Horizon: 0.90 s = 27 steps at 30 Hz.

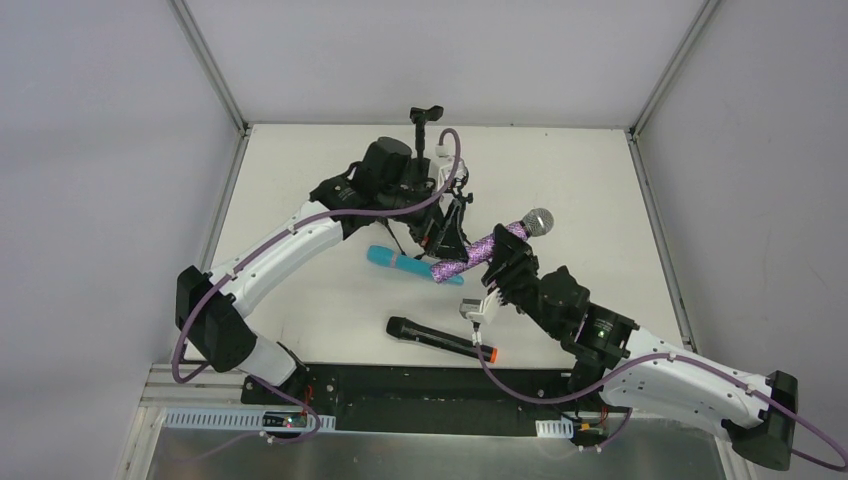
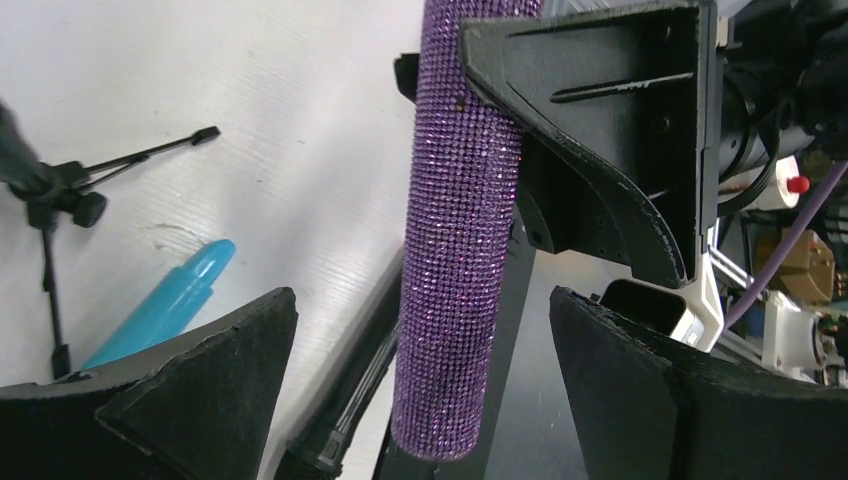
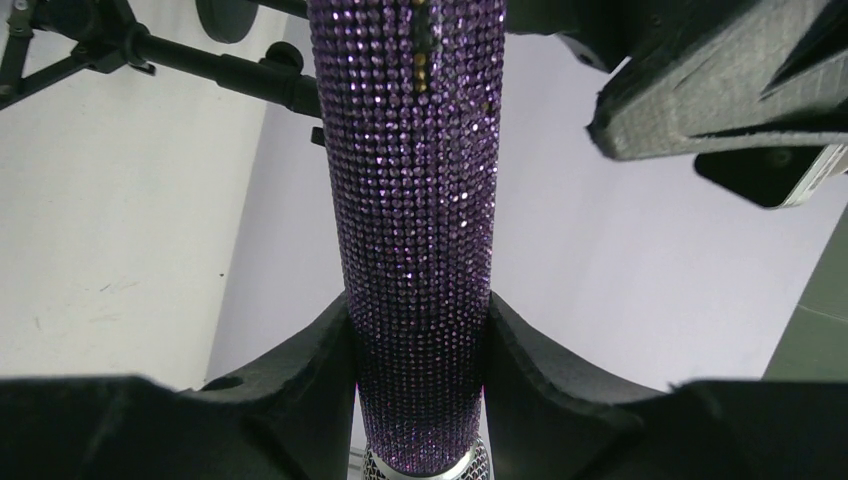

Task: Attach the microphones to the stand

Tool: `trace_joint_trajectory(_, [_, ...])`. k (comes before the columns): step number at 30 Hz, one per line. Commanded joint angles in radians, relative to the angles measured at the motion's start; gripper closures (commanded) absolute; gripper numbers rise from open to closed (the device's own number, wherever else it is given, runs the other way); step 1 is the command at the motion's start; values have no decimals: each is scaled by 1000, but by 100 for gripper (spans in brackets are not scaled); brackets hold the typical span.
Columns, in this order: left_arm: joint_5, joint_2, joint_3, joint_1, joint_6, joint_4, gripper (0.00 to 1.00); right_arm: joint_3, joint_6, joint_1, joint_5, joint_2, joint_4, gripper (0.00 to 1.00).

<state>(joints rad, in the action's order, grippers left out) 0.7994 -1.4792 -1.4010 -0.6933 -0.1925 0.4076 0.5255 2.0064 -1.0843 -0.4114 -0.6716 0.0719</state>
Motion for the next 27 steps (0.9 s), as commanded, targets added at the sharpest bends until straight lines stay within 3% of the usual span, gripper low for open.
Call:
trace_joint_trajectory(1, [71, -4, -35, -45, 51, 14, 4, 4, 162, -7, -43, 6, 139, 100])
trace_joint_trajectory(10, [140, -22, -45, -90, 103, 63, 17, 38, 214, -7, -66, 22, 101, 100])
trace_joint_trajectory(16, [119, -69, -59, -98, 112, 91, 36, 44, 220, -7, -50, 36, 95, 100])
trace_joint_trajectory(22, [115, -102, -68, -100, 110, 105, 41, 37, 218, -8, -40, 54, 92, 100])
trace_joint_trajectory(27, [119, -114, -78, -99, 120, 118, 79, 37, 210, -7, -48, 56, 93, 100])
